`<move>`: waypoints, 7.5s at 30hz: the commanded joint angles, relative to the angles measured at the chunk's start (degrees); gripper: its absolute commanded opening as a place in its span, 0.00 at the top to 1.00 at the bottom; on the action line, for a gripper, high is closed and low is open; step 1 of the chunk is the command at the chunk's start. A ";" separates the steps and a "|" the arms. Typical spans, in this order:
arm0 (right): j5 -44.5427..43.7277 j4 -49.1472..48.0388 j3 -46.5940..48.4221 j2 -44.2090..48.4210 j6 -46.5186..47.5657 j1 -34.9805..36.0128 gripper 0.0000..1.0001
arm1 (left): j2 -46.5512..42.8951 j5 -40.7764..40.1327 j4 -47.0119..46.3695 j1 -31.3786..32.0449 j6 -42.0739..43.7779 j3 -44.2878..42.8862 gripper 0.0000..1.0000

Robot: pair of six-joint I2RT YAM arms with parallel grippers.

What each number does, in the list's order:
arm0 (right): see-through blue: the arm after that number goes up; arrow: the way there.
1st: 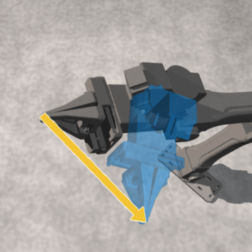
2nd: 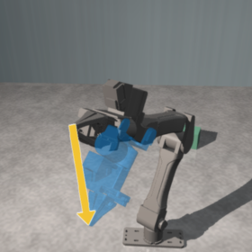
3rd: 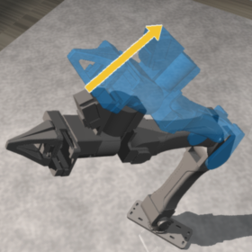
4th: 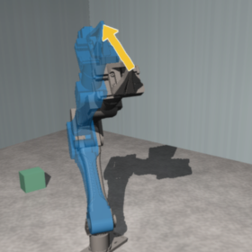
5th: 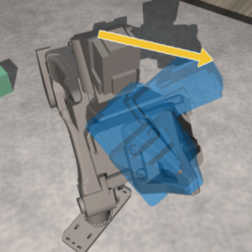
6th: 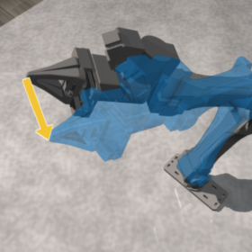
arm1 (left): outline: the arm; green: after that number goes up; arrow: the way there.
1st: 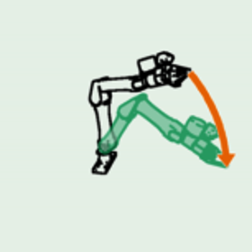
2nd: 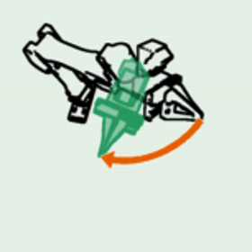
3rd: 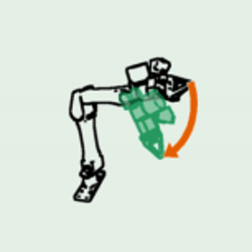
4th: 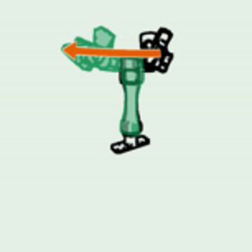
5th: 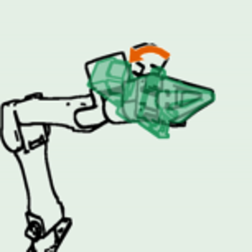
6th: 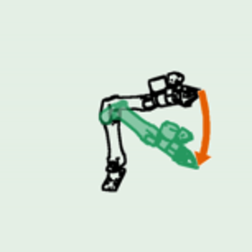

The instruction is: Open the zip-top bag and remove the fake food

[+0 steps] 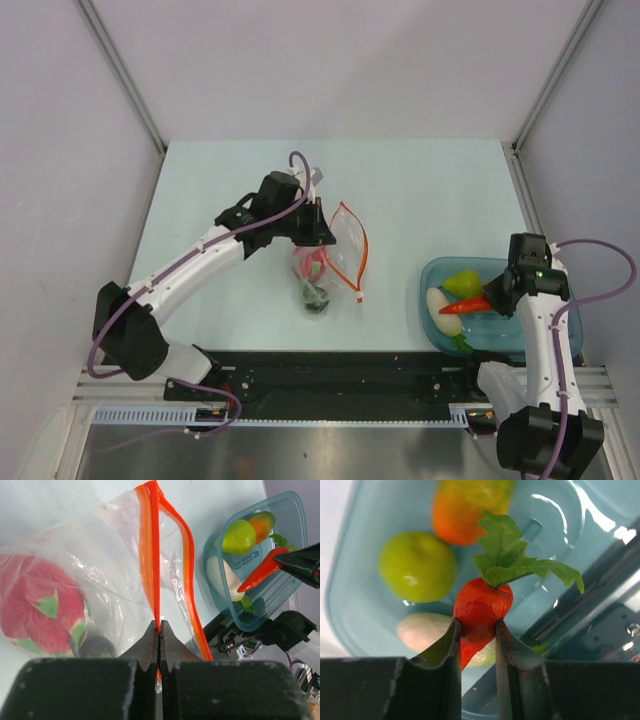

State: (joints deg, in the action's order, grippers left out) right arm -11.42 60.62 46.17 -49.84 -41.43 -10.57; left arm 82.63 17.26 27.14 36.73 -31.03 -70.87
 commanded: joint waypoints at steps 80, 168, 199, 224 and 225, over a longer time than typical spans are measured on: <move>23.46 -47.43 11.75 -39.97 -4.27 52.58 0.38 | -0.37 7.27 -2.71 2.91 -2.82 -5.06 1.00; 26.89 -43.23 13.67 -41.13 -0.23 56.89 1.00 | -11.53 4.63 -1.12 0.62 0.35 9.26 1.00; 28.82 -25.64 26.51 -36.02 4.69 60.49 0.99 | -7.84 1.29 1.96 -0.96 4.92 -0.58 1.00; 36.17 -34.33 29.94 -35.59 -30.91 51.09 1.00 | -10.48 5.86 -3.68 0.71 0.34 7.60 1.00; 37.95 -35.30 28.72 -34.89 -30.38 50.56 1.00 | -10.12 5.16 -1.58 0.62 1.14 6.98 1.00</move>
State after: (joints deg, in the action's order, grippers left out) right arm 18.85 31.94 72.14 -90.43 -69.30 40.88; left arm 71.99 22.90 24.47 37.06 -31.94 -61.23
